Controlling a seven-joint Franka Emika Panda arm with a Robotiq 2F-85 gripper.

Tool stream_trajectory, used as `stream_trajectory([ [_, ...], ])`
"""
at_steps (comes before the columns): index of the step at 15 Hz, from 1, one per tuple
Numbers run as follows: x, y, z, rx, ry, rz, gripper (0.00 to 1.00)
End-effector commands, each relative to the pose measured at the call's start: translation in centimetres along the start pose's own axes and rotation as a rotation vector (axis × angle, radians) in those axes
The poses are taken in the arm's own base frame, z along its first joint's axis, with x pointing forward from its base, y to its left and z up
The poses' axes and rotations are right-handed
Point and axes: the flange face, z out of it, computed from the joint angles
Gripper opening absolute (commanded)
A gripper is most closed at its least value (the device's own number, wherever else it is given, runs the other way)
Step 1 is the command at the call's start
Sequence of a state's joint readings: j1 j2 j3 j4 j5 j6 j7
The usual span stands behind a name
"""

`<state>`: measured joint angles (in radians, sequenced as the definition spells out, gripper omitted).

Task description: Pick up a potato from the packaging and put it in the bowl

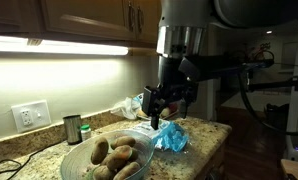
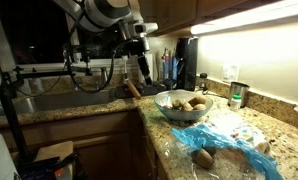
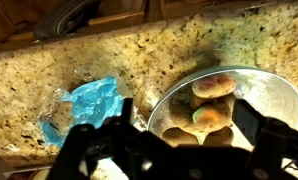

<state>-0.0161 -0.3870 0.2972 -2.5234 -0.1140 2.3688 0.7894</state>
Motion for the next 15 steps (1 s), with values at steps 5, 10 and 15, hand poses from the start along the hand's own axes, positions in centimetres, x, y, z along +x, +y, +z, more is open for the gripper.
stream_trajectory([
  [5, -0.6, 4.6, 2.1, -0.010, 0.082, 0.172, 1.00],
  [10, -0.4, 7.9, 3.5, 0.024, 0.096, 0.321, 1.00],
  [15, 1.0, 10.6, 3.9, 0.089, 0.126, 0.458, 1.00],
])
